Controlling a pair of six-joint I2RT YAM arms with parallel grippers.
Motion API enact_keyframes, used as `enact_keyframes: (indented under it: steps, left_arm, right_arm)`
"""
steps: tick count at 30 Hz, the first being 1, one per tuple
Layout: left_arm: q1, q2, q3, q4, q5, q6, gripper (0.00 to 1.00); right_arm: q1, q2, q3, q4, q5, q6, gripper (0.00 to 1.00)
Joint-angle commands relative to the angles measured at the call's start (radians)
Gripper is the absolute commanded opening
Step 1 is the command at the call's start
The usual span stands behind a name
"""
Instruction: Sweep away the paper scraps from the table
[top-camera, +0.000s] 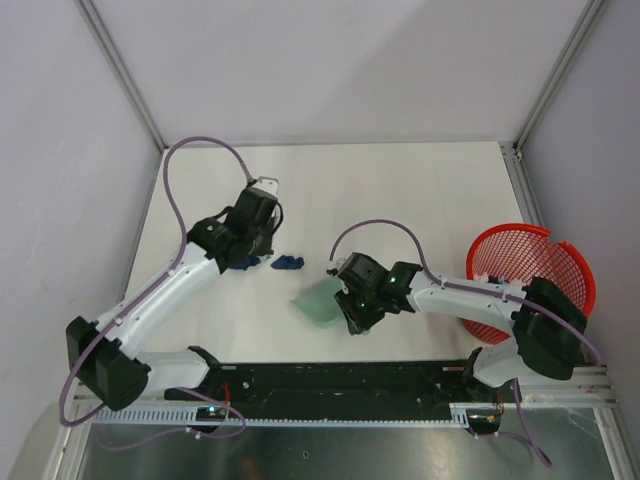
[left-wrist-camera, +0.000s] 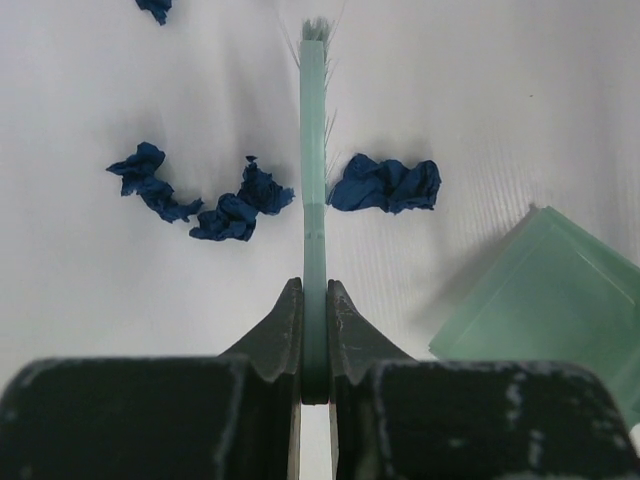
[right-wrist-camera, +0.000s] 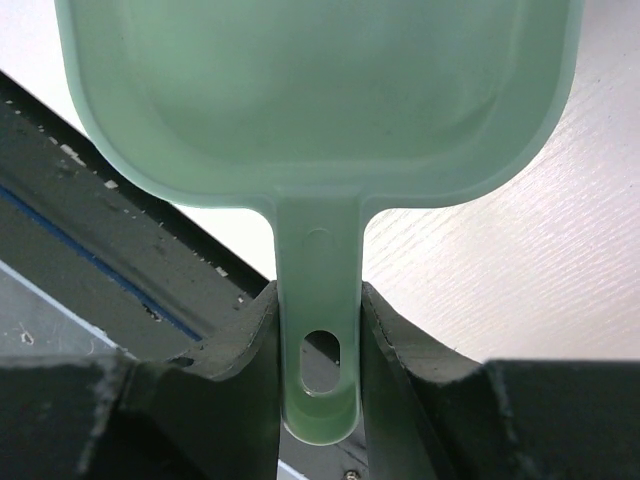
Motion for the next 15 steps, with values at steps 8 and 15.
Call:
enact_keyframes:
  steps: [8, 15]
  left_arm:
    - [0.027, 0.198, 0.107, 0.016, 0.051, 0.070, 0.00]
    - [0.027, 0.221, 0.102, 0.015, 0.092, 0.078, 0.00]
  right_arm:
    - [-0.011, 0.128, 0.126, -0.021, 0.058, -0.078, 0.00]
    - [0.012, 0.225, 0.236, -0.111, 0.182, -0.098, 0.00]
